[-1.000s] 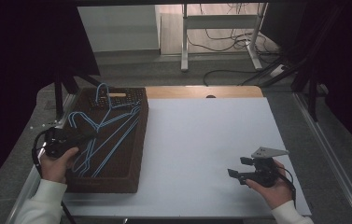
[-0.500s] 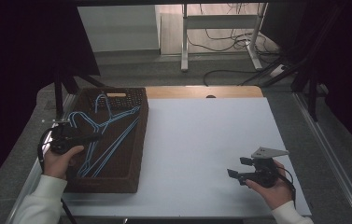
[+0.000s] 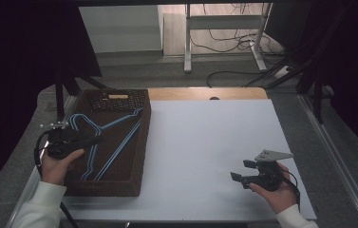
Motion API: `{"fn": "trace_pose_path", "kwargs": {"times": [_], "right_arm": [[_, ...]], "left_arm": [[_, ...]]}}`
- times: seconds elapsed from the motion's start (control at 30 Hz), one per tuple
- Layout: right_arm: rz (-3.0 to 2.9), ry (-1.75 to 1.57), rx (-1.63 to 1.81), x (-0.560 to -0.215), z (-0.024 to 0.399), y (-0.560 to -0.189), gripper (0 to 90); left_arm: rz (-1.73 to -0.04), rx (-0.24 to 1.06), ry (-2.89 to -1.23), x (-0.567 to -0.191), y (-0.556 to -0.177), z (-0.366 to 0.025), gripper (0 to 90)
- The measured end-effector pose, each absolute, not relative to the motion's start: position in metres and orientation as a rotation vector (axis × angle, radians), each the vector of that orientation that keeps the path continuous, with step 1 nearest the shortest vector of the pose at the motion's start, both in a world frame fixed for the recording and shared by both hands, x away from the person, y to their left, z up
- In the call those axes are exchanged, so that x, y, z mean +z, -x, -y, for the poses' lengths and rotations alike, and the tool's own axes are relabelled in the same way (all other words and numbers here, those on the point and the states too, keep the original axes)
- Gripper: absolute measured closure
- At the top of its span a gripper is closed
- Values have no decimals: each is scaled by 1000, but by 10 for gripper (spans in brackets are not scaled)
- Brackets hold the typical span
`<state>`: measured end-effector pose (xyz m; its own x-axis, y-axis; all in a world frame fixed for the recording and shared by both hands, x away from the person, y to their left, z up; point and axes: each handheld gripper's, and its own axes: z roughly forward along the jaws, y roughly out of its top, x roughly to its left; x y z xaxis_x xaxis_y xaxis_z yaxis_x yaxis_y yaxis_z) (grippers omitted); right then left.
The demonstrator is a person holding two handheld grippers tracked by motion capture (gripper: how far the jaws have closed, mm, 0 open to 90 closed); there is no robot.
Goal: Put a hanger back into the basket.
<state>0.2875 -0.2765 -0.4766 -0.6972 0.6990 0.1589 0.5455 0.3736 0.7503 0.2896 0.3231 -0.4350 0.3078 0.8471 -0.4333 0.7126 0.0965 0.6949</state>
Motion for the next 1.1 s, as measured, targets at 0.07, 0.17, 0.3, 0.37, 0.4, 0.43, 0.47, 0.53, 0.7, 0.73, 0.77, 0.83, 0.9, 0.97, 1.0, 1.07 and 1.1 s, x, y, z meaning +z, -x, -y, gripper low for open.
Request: {"fn": "trace_pose_path", "kwargs": {"times": [0.07,0.17,0.3,0.37,0.4,0.43,0.47,0.53,0.7,0.73,0.77,0.83,0.9,0.97,1.0,1.07,1.1], "right_arm": [[-2446,-1123,1225,-477,277,-288,242],[-2445,-1121,1229,-476,277,-288,242],[-2443,-1122,1231,-476,277,-287,240],[-2443,-1121,1237,-475,278,-287,239],[-2438,-1122,1240,-475,279,-288,239],[-2433,-1123,1243,-474,280,-288,238],[-2430,-1124,1246,-473,280,-287,237],[-2422,-1123,1252,-471,282,-287,236],[-2385,-1121,1283,-463,288,-287,231],[-2377,-1119,1292,-461,289,-287,230],[-2373,-1119,1293,-460,290,-287,228],[-2363,-1120,1303,-458,293,-287,226],[-2357,-1123,1310,-457,295,-287,226],[-2355,-1124,1315,-456,296,-287,225],[-2355,-1121,1319,-455,297,-287,225],[-2356,-1115,1322,-454,297,-286,224],[-2359,-1112,1329,-454,297,-286,224]], "left_arm": [[-1405,183,-1647,-432,-287,-321,339],[-1333,166,-1648,-426,-281,-315,327],[-1213,166,-1702,-419,-268,-298,302],[-1145,170,-1732,-417,-261,-287,292],[-1116,175,-1751,-416,-258,-281,283],[-1091,184,-1768,-415,-256,-274,274],[-1065,189,-1790,-415,-254,-268,267],[-1025,201,-1832,-416,-251,-252,250],[-963,221,-1901,-419,-244,-224,194],[-955,225,-1906,-419,-242,-221,186],[-942,232,-1917,-420,-239,-216,176],[-920,245,-1938,-421,-236,-211,161],[-911,260,-1959,-422,-233,-205,148],[-910,264,-1972,-424,-233,-203,145],[-914,259,-1970,-426,-234,-203,143],[-926,256,-1963,-427,-235,-204,140],[-931,250,-1959,-428,-236,-205,140]]}}
